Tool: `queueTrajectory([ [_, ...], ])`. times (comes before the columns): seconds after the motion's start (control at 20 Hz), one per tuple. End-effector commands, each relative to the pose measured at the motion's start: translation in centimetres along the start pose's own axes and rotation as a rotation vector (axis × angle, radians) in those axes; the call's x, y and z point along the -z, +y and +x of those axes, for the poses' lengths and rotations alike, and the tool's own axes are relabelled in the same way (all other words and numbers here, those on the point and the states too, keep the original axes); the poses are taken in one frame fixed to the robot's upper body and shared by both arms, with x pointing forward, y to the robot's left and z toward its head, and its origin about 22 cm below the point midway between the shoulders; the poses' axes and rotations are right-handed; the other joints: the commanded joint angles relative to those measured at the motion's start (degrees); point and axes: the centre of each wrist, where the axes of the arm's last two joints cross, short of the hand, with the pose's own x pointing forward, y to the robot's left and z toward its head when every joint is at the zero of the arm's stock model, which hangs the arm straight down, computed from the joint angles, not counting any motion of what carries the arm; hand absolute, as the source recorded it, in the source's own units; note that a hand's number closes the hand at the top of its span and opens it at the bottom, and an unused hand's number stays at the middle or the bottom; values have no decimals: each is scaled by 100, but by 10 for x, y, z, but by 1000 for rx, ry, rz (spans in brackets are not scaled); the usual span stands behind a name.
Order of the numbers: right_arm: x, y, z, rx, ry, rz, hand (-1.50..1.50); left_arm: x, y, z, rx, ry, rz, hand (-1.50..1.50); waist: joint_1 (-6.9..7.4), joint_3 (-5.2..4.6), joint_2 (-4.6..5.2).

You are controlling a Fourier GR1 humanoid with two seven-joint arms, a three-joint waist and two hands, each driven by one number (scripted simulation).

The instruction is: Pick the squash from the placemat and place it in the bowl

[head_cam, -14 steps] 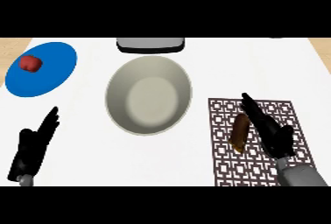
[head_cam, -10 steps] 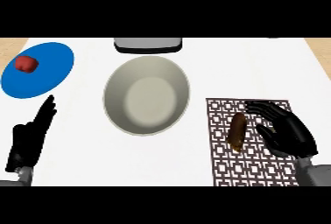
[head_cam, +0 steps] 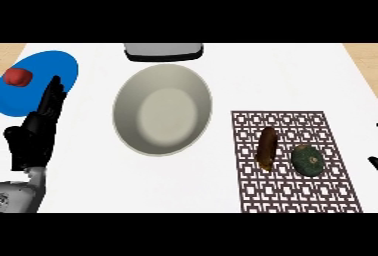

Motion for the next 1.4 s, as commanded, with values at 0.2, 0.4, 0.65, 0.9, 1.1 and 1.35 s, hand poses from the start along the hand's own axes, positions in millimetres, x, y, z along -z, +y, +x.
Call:
queueTrajectory([
  [0.2, -22, -78, 47, -253, -43, 228, -150, 14, -13, 24, 0, -28, -31, 0, 159, -28, 10],
  [0.4, 1, -58, 65, -429, 15, 332, -150, 8, -20, 15, 1, -29, -32, 0, 172, -42, 3],
  [0.65, 36, -42, 93, -653, 143, 460, -150, -1, -22, 5, -10, -31, -35, 0, 268, -48, 8],
  [0.9, 50, 7, 92, -682, 209, 589, -150, 16, -29, 20, -5, -35, -17, 0, 209, -42, 10],
  [1.1, 55, 38, 98, -703, 246, 674, -150, 13, -7, 8, 6, -31, -45, 0, 218, -43, 8],
  [1.35, 62, 66, 88, -766, 299, 729, -150, 3, -15, 12, -11, -37, -30, 0, 267, -37, 8],
])
